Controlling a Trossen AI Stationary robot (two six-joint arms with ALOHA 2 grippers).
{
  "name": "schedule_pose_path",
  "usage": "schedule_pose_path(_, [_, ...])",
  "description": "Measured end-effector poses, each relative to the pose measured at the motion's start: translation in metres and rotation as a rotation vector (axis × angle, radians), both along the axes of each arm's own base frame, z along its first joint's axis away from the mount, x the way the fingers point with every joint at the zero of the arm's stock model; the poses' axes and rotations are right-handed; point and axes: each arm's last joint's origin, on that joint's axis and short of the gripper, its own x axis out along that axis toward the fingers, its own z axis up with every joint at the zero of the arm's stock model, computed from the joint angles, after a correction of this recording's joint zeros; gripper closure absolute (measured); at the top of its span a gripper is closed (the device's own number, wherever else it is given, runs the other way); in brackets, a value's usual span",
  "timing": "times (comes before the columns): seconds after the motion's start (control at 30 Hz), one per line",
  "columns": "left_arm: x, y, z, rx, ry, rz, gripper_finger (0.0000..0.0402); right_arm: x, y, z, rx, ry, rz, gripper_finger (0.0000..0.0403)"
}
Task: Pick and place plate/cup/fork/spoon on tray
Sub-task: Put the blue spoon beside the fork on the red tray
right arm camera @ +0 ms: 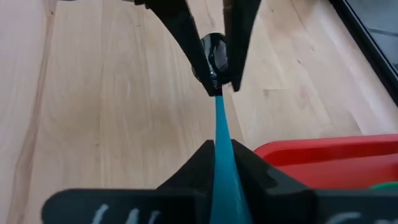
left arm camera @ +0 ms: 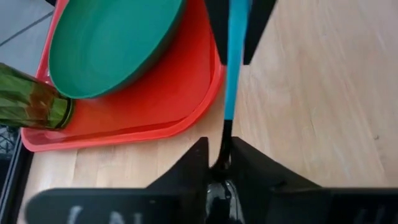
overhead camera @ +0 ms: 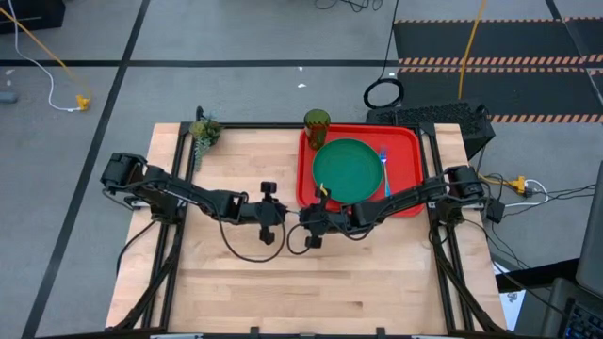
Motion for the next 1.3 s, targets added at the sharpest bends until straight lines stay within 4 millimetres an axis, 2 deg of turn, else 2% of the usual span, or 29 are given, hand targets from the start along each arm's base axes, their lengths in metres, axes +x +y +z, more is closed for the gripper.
schedule_pose_path(0.2, [-0.002,-0.005,0.003,-0.039,-0.024,0.022,0.0277,-0.013,-0.002,0.013,0.024,0.038,-0.035,0.0382])
schedule_pose_path(0.37, [-0.006,-0.008,0.015,-0.073,-0.075,0.032,0.0254,-0.029,-0.004,0.03,0.019,0.064,-0.115,0.0381])
schedule_pose_path(0.5, [-0.014,-0.009,0.036,-0.132,-0.161,0.063,0.0254,-0.05,-0.002,0.039,0.003,0.115,-0.215,0.0369])
schedule_pose_path(0.73, [-0.032,-0.005,0.068,-0.262,-0.292,0.14,0.0254,-0.091,0.005,0.051,0.034,0.215,-0.405,0.0382])
schedule_pose_path(1.0, [-0.039,-0.013,0.075,-0.289,-0.307,0.117,0.0254,-0.131,0.013,0.059,0.005,0.236,-0.656,0.0364])
schedule_pose_path(1.3, [-0.041,-0.018,0.073,-0.283,-0.287,0.094,0.0254,-0.161,0.01,0.068,-0.057,0.286,-0.849,0.0401])
